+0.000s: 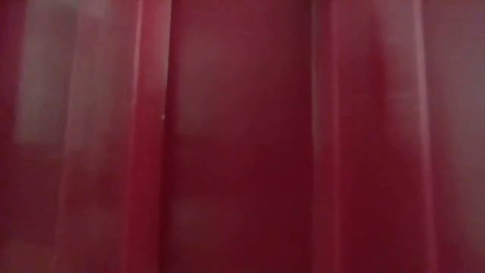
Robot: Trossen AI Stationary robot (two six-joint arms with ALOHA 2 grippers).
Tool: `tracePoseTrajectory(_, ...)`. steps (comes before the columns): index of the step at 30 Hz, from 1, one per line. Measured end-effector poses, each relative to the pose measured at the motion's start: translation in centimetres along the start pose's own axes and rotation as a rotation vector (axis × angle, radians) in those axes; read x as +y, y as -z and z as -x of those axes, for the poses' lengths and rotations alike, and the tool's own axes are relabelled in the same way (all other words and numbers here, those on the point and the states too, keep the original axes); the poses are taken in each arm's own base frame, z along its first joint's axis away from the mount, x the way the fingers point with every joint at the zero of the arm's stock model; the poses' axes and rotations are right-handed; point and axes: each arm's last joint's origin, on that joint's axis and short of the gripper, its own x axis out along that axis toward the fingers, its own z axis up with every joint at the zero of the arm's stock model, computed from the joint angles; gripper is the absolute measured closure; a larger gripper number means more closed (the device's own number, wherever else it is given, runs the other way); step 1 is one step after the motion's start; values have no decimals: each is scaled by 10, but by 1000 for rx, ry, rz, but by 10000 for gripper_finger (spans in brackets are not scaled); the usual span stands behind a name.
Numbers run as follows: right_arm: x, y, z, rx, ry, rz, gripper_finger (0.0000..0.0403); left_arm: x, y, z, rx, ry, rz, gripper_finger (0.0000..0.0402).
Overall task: Sort blocks
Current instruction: Assemble the bin divider into the red bin
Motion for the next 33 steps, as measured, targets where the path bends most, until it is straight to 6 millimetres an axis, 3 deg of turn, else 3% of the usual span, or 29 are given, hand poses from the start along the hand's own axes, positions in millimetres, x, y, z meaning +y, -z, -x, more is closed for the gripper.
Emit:
tracePoseTrajectory(5, -4, -53, -24, -85, 48, -120, 220, 4, 18, -13, 159, -52, 5, 215)
tracePoseTrajectory(8, -8, -81, -37, -10, 57, -155, 220, 2, 41, -24, 219, -7, 19, 215)
tracePoseTrajectory(13, -19, -113, -55, 31, 110, -240, 220, -4, 85, -55, 215, 122, 119, 215)
tracePoseTrajectory(17, -33, -136, -75, 109, 168, -270, 220, -8, 100, -72, 175, 161, 177, 216)
tracePoseTrajectory(21, -50, -144, -108, 238, 273, -341, 220, -11, 97, -71, 151, 175, 145, 232)
tracePoseTrajectory(25, -58, -146, -142, 297, 268, -379, 220, -11, 94, -61, 106, 178, 107, 284)
tracePoseTrajectory(29, -71, -138, -162, 344, 348, -373, 220, -9, 95, -55, 84, 125, 96, 378)
tracePoseTrajectory(33, -77, -134, -173, 359, 371, -364, 220, -10, 101, -55, 127, 83, 99, 393)
